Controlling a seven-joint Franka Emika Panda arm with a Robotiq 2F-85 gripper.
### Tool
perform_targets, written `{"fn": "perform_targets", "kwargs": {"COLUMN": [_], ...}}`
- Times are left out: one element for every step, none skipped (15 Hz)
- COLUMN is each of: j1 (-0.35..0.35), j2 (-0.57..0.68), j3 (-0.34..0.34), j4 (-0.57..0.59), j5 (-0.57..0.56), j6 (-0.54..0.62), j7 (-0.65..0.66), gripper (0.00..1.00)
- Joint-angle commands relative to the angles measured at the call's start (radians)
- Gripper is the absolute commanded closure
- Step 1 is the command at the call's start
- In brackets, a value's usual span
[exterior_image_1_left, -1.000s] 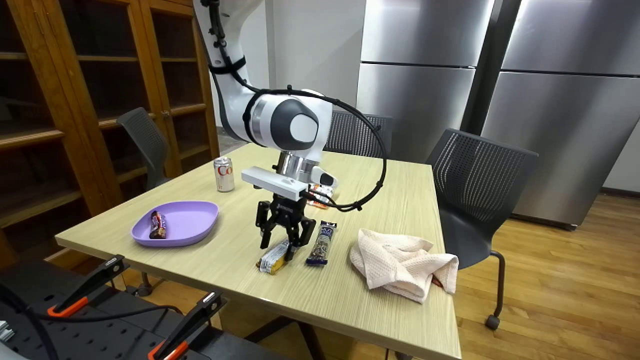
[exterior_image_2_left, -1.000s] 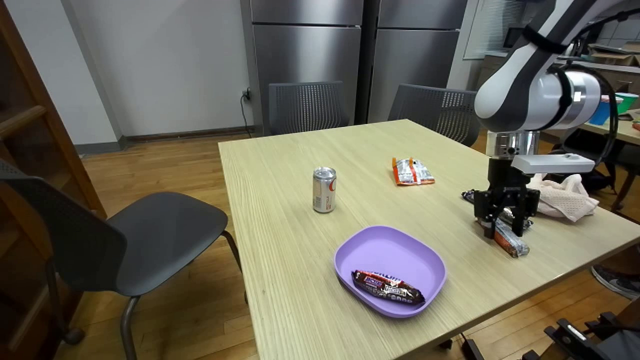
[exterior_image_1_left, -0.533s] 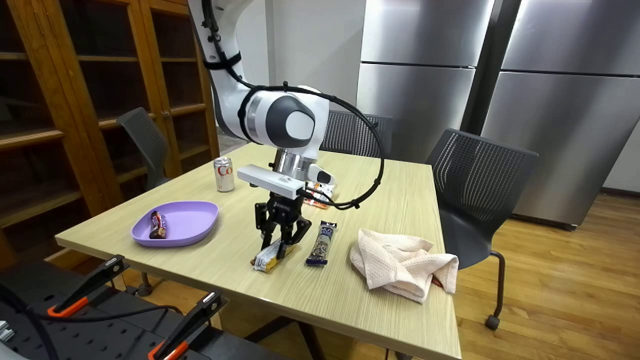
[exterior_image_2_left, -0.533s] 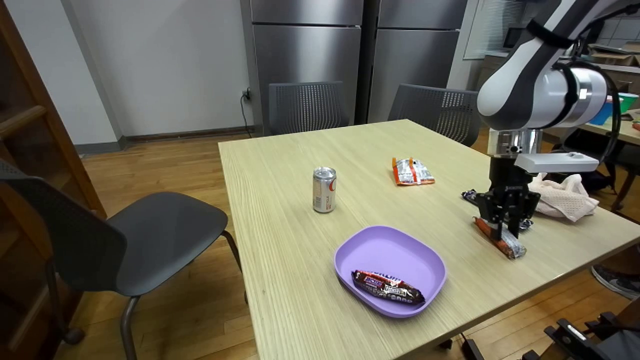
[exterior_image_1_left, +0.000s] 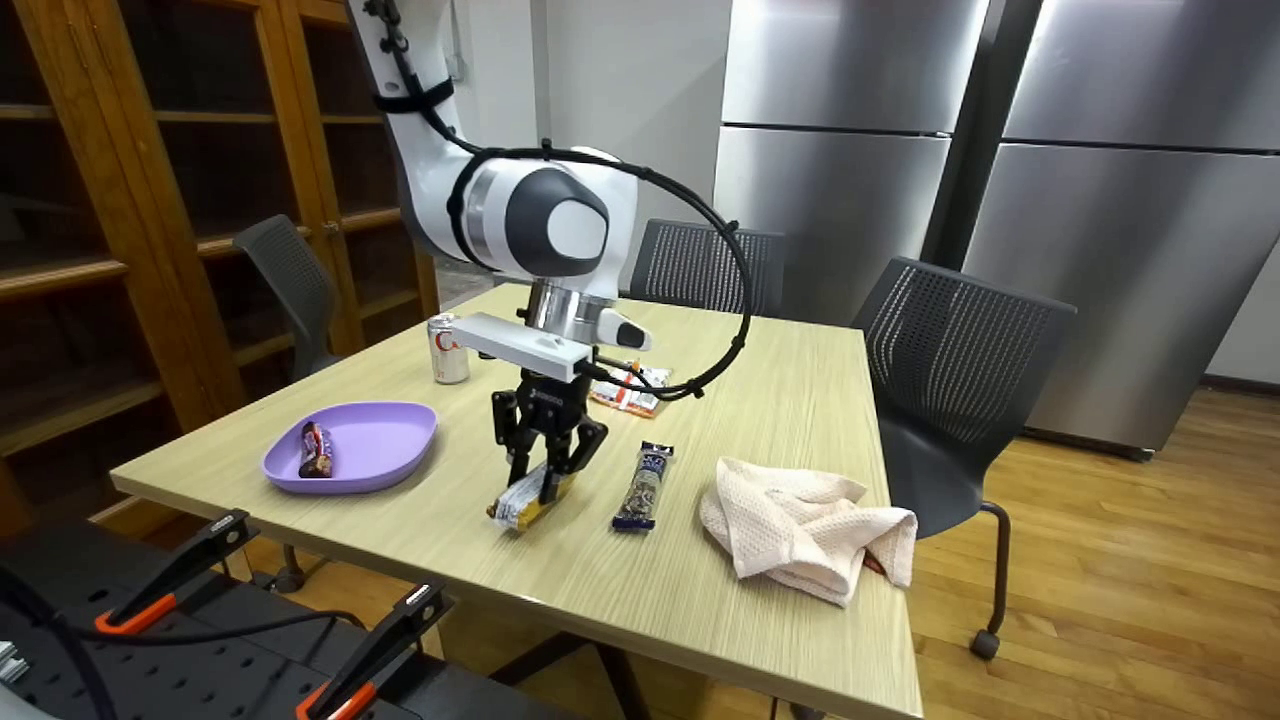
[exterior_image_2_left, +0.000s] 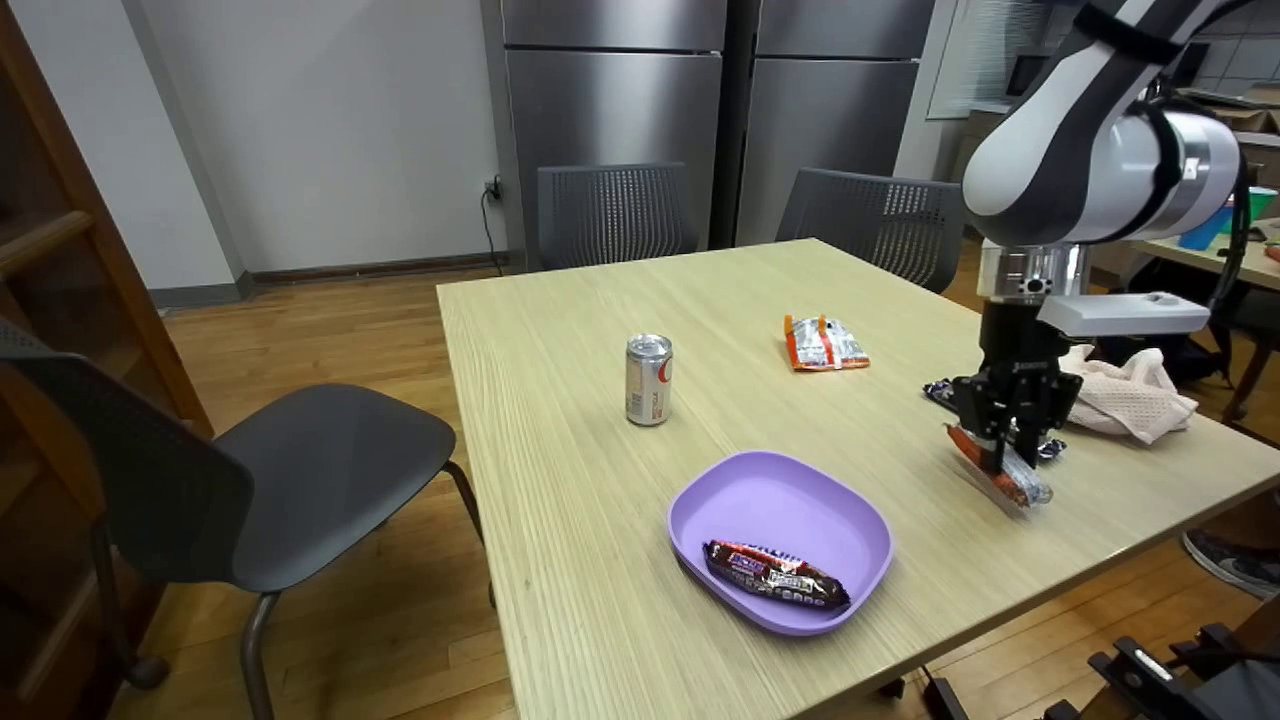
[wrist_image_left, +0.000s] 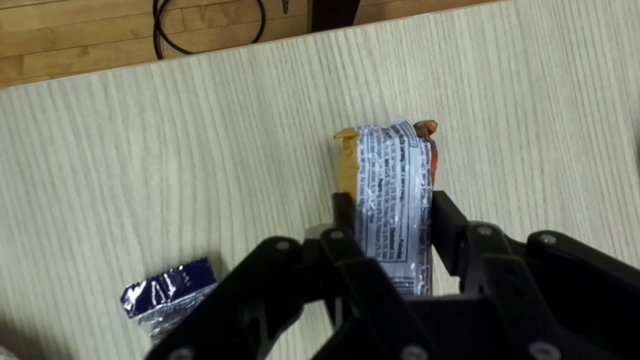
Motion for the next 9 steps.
{"fn": "perform_targets", "kwargs": {"j1": [0.033, 0.048, 0.065, 0.080, 0.098, 0.112, 0.130, 0.145, 0.161], "j2": [-0.113, -0.130, -0.145, -0.159, -0.173, -0.185, -0.198, -0.208, -0.217], "j3": [0.010, 0.010, 0.009, 0.009, 0.009, 0.010, 0.011, 0.013, 0.015], "j4": [-0.096, -0.110, -0.123, -0.134, -0.147, -0.156, -0.165, -0.174, -0.180], "j5": [-0.029, -0.040, -0.053, -0.064, -0.079, -0.090, -0.106, -0.120, -0.134], "j6": [0.032, 0.038, 0.044, 0.046, 0.052, 0.054, 0.057, 0.060, 0.062], "j7": [0.004, 0.010, 0.019, 0.025, 0.035, 0.039, 0.051, 0.061, 0.071], "gripper": [0.83, 0.83, 0.83, 0.83, 0.83, 0.83, 0.83, 0.83, 0.83]}}
